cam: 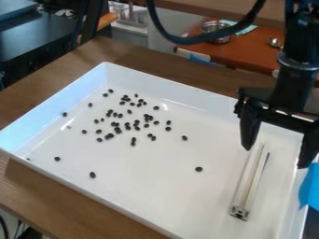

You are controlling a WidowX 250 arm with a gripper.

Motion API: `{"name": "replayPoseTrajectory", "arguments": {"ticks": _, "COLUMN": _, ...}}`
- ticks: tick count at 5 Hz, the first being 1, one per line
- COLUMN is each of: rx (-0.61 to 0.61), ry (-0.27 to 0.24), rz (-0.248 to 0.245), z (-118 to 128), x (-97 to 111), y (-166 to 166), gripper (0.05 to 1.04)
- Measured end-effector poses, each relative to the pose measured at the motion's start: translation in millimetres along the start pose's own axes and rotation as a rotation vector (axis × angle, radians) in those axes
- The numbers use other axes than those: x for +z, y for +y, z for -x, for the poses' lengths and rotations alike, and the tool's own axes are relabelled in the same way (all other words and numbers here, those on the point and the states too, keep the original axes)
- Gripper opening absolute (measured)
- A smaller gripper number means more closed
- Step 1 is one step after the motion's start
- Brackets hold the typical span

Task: Sweep into pile

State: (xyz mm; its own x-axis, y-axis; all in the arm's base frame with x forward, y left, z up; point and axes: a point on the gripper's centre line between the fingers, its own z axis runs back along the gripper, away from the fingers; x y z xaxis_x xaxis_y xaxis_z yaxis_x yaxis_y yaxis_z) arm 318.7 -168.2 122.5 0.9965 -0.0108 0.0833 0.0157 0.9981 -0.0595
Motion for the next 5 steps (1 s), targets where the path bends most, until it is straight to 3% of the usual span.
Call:
{"name": "replayPoseTrajectory", "arguments": {"ticks": 1, "rx": 0.009, "ry": 0.045, "rz": -0.023, "z": 5.8, "x": -16.0, "y": 3.2, "gripper": 1.001}}
{"name": "replayPoseTrajectory", "arguments": {"ticks": 3, "rx": 0.007, "ry": -0.004, "rz": -0.067, "z": 1.8, "x": -30.2, "y": 12.4, "gripper": 1.001}}
{"name": "replayPoseTrajectory", "arguments": {"ticks": 5, "rx": 0.008, "ry": -0.055, "rz": -0.047, "z": -6.9, "x": -39.1, "y": 12.1, "gripper": 1.001}}
